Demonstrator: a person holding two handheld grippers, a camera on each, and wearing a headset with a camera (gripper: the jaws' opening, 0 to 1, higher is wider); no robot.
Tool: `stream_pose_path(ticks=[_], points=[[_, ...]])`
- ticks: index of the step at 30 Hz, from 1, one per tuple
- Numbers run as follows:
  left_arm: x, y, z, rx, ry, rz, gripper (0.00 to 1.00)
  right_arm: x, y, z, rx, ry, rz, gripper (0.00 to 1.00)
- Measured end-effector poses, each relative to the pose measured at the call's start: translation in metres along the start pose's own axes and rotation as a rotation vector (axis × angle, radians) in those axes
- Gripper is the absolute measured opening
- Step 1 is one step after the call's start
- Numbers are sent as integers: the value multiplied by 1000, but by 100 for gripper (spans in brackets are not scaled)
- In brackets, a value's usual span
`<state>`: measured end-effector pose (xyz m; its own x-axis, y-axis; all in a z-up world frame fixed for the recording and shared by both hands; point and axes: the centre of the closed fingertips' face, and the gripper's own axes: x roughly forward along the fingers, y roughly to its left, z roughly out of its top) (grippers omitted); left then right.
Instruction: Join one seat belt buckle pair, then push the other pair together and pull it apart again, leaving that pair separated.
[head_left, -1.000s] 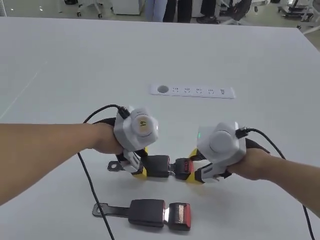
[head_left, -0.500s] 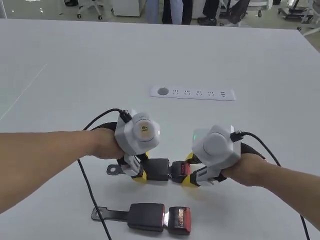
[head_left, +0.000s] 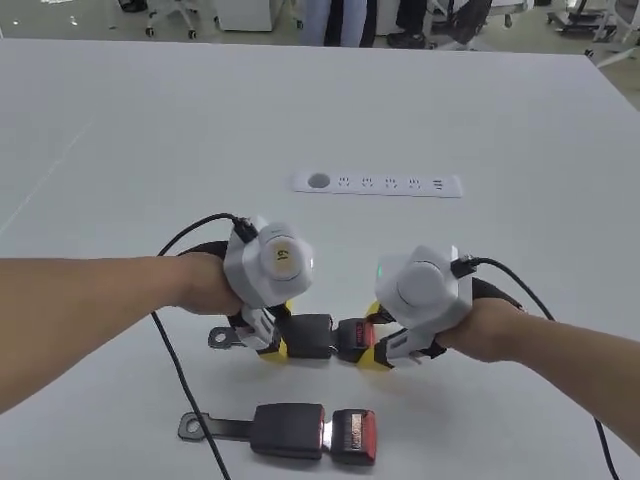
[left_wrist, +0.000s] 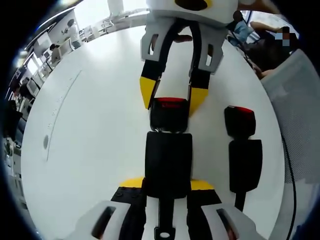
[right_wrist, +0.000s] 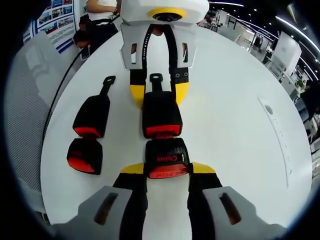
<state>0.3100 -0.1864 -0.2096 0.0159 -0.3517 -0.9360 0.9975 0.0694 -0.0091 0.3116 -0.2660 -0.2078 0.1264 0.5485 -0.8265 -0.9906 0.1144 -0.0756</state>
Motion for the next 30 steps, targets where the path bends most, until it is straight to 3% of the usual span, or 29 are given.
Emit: stream_pose_path(ticks=[6, 18, 24, 30], points=[[1, 1, 0, -9, -18, 2, 30, 0, -1, 1, 8, -6, 0, 28], [1, 2, 0, 25, 20, -4, 30, 1, -2, 1, 16, 33, -6, 27], [1, 1, -1, -7, -20, 7, 30, 1, -1, 0, 1, 20, 1, 27], [1, 0, 0, -6, -31, -1, 30, 0, -1, 0, 0, -13, -1, 28]])
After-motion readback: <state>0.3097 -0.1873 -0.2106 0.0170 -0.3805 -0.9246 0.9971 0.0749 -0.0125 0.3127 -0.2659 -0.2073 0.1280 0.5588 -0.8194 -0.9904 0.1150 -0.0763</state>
